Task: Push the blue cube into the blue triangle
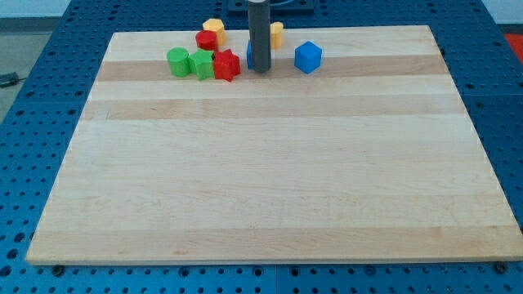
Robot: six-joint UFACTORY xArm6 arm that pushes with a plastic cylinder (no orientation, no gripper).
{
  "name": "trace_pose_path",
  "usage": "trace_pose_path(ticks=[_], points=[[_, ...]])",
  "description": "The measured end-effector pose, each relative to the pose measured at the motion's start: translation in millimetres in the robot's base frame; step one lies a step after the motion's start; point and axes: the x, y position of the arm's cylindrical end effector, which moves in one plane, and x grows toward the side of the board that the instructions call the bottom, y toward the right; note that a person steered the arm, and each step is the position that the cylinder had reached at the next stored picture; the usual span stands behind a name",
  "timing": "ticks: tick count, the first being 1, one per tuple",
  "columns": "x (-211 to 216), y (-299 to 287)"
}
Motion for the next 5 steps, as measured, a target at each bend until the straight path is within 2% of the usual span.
trace_pose_path(ticks=[2, 3, 4, 5], points=[[42.5, 61.2], [25.3, 108.4], [6.5, 101.4], [3.6, 67.8]])
